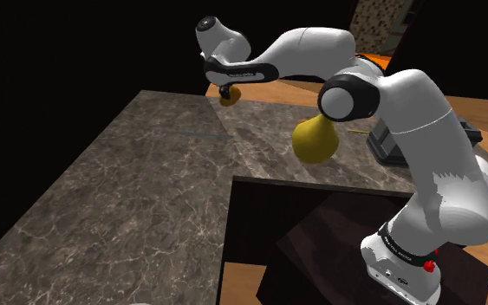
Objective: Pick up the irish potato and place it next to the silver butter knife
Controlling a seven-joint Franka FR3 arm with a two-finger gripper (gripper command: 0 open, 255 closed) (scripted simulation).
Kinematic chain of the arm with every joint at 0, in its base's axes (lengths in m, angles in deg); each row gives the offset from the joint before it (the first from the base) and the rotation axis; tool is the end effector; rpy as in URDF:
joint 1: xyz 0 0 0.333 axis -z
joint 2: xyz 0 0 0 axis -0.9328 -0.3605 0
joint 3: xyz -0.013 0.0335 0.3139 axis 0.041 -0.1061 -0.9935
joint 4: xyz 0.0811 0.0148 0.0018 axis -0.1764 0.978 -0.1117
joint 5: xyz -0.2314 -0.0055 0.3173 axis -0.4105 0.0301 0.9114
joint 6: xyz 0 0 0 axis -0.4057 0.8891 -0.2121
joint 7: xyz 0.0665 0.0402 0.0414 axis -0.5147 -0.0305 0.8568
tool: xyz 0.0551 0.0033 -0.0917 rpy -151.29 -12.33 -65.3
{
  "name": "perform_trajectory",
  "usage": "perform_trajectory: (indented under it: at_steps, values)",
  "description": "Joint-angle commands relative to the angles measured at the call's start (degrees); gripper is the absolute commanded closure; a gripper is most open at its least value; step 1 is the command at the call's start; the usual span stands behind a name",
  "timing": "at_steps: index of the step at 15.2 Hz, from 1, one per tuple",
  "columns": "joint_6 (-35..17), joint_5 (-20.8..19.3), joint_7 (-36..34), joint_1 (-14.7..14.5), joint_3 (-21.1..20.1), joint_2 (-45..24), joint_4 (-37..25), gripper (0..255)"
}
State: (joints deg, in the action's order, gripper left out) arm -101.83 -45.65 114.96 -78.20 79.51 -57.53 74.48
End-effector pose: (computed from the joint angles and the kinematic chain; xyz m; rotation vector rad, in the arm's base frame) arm 0.7872 0.0896 0.3731 2.4359 0.9600 0.0435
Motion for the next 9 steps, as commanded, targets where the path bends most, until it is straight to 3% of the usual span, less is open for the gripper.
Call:
perform_trajectory:
  at_steps: [1,9]
  values:
    - [2.7,0.46,0.65,-0.77,0.01,-4.26,-6.88,255]
    - [-2.11,-0.28,-1.93,-0.6,0.22,-4.89,-2.13,255]
